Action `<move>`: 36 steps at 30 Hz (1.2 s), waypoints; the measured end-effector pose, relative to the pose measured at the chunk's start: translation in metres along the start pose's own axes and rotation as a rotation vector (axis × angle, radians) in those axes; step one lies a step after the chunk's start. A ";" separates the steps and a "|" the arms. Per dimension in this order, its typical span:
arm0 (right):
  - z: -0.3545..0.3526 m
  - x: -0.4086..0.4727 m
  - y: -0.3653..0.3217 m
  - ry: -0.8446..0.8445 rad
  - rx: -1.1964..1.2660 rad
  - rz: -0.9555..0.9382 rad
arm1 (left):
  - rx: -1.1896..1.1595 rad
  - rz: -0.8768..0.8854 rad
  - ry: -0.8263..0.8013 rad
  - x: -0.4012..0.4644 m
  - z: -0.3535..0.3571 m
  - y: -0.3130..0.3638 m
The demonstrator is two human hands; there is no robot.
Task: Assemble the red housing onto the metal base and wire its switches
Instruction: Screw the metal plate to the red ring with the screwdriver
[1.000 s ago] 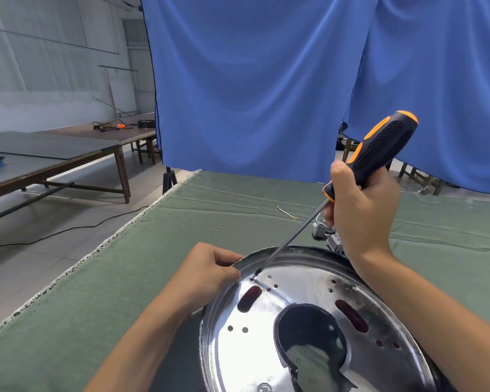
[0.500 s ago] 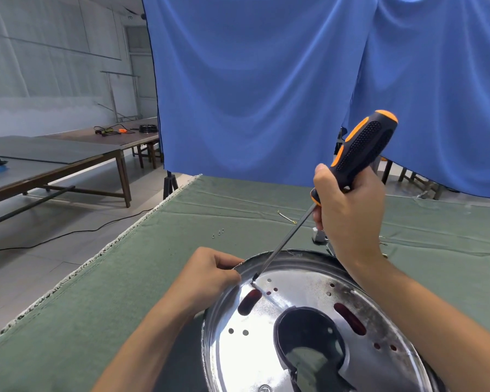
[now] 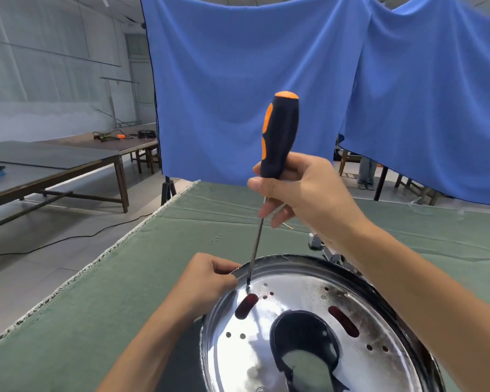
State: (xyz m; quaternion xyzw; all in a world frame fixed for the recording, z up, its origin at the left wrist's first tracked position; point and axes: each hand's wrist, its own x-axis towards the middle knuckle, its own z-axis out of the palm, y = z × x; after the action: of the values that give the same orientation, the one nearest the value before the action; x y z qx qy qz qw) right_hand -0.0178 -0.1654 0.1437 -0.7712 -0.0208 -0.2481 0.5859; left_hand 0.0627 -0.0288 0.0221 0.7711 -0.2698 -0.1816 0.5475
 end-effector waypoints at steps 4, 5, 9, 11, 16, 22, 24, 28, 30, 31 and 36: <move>-0.001 -0.004 -0.008 -0.143 0.025 0.055 | 0.017 0.010 0.005 0.000 0.000 0.000; -0.001 -0.004 -0.008 -0.145 0.009 0.045 | 0.020 0.011 0.003 0.000 0.000 0.000; -0.002 -0.003 -0.006 -0.073 -0.101 -0.022 | 0.034 0.014 0.001 0.001 -0.002 -0.002; -0.002 -0.002 -0.004 -0.038 -0.118 -0.034 | 0.030 0.013 -0.002 0.001 -0.002 -0.002; -0.001 0.000 0.002 0.010 -0.124 -0.063 | 0.023 0.011 -0.008 0.001 -0.003 -0.003; 0.007 -0.002 0.000 0.076 -0.334 -0.150 | 0.036 0.007 0.002 0.003 -0.002 -0.004; 0.012 0.000 0.002 0.138 -0.501 -0.183 | 0.038 0.008 0.005 0.004 -0.001 -0.006; 0.013 0.007 0.004 0.151 -0.400 -0.104 | 0.056 0.026 0.022 0.006 0.000 -0.007; 0.013 0.010 0.001 0.077 -0.233 -0.026 | 0.065 0.030 0.031 0.006 -0.001 -0.006; 0.013 0.012 0.001 0.055 -0.188 -0.003 | 0.062 0.028 0.028 0.006 -0.001 -0.006; 0.018 0.012 -0.002 0.030 -0.287 0.006 | 0.056 0.023 0.016 0.003 -0.004 -0.005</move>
State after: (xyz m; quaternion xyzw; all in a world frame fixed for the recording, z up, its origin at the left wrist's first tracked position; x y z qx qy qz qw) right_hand -0.0020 -0.1518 0.1469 -0.8434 0.0261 -0.2582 0.4705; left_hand 0.0687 -0.0268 0.0190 0.7842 -0.2795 -0.1615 0.5299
